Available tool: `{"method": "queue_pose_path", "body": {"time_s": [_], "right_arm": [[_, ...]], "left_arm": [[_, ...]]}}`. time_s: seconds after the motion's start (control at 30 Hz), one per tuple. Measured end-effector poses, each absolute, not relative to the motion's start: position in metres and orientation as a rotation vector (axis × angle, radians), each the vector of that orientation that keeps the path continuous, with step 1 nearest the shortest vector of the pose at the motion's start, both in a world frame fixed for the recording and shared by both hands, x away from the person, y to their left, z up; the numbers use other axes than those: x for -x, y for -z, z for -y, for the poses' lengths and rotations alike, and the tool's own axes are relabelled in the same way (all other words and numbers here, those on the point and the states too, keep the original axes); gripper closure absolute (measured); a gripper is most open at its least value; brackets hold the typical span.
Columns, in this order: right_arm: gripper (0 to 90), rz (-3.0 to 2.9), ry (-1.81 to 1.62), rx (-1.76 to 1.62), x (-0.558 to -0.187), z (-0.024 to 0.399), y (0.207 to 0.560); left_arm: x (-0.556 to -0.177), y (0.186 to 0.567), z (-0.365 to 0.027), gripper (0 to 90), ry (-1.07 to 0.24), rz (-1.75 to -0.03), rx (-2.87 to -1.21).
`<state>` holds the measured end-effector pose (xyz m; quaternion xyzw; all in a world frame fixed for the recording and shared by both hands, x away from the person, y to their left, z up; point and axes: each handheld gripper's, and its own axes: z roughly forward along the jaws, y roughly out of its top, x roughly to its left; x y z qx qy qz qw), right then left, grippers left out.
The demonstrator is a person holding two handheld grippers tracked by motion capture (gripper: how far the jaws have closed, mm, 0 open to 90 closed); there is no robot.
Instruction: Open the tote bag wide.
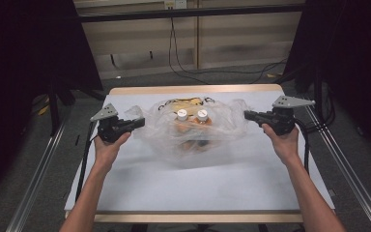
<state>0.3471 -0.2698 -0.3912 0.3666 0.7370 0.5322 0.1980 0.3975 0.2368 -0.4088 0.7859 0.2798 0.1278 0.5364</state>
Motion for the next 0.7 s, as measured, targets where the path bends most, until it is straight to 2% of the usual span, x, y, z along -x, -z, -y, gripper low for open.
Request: {"method": "queue_pose_path", "body": {"time_s": [0.7], "right_arm": [[90.0, -2.226, -1.266, -1.116, -0.352, 0.27, 0.443]], "left_arm": [[-0.406, 0.445, -0.233, 89.9, -0.288, -0.7, -2.06]]}}
